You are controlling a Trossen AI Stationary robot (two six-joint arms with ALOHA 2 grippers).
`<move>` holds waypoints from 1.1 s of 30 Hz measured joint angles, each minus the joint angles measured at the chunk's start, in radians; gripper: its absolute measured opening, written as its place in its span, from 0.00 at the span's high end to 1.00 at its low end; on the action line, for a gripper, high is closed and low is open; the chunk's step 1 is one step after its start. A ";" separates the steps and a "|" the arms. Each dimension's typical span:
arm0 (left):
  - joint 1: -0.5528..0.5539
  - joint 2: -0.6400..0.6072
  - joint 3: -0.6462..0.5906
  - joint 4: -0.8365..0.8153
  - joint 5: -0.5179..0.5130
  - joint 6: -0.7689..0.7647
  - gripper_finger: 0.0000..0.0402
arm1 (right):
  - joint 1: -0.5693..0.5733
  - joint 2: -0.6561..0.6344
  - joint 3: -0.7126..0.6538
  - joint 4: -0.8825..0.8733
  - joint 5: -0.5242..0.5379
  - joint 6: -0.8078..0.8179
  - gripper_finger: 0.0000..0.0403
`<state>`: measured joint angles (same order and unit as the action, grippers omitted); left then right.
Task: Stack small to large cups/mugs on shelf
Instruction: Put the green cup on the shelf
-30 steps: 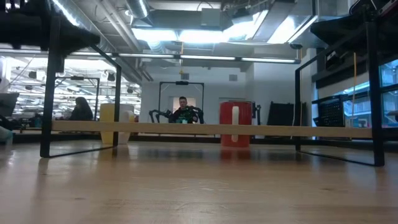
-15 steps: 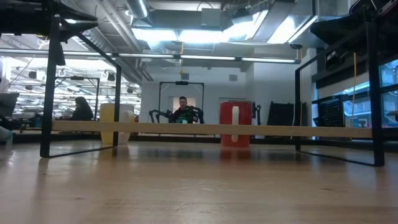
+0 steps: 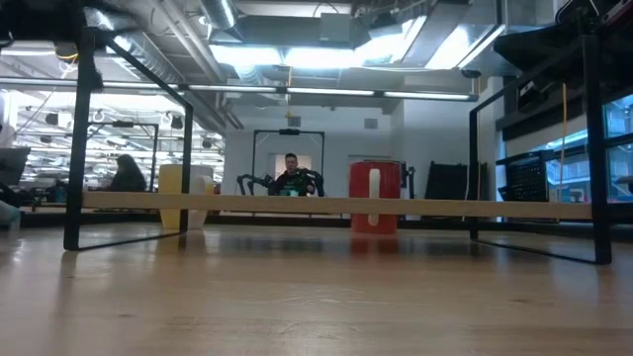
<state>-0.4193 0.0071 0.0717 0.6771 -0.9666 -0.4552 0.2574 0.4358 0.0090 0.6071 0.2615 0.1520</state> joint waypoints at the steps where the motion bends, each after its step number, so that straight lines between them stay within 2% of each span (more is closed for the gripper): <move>1: -0.001 0.000 0.028 0.015 0.067 0.062 0.90 | 0.000 0.000 0.000 0.000 0.000 0.000 0.95; 3: -0.002 0.001 0.129 -0.037 0.173 0.163 0.90 | 0.000 0.000 0.000 0.000 0.000 -0.001 0.95; 4: -0.005 0.004 0.194 -0.116 0.199 0.200 0.90 | 0.000 0.000 0.000 0.000 0.000 -0.001 0.95; 6: -0.018 0.026 0.354 -0.386 0.226 0.237 0.90 | 0.000 0.000 0.000 0.000 0.000 0.000 0.95; 8: -0.034 0.087 0.527 -0.706 0.229 0.196 0.90 | 0.000 0.000 0.000 0.000 0.000 -0.001 0.95; 11: -0.056 0.254 0.747 -1.125 0.255 0.038 0.90 | 0.000 0.000 0.000 0.000 0.000 0.000 0.95; 16: -0.073 0.600 1.016 -1.576 0.477 -0.150 0.90 | 0.000 0.000 0.000 0.000 0.000 0.000 0.95; 19: -0.088 0.796 1.125 -1.866 0.617 -0.212 0.90 | 0.000 0.000 0.000 0.000 0.000 0.000 0.95; 22: -0.130 0.959 1.184 -2.100 0.740 -0.242 0.90 | 0.000 0.000 0.000 0.000 0.000 -0.001 0.95; 24: -0.178 1.037 1.197 -2.166 0.774 -0.246 0.90 | 0.000 0.000 0.000 0.000 0.000 0.000 0.95; 26: -0.233 1.083 1.206 -2.150 0.782 -0.257 0.90 | 0.000 0.000 0.000 0.000 0.000 -0.001 0.95; 33: -0.414 1.181 1.224 -1.894 0.746 -0.388 0.90 | 0.000 0.000 0.000 0.000 0.000 0.000 0.95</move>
<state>-0.8336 1.1880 1.2961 -1.2173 -0.2204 -0.8431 0.2574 0.4361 0.0090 0.6071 0.2614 0.1520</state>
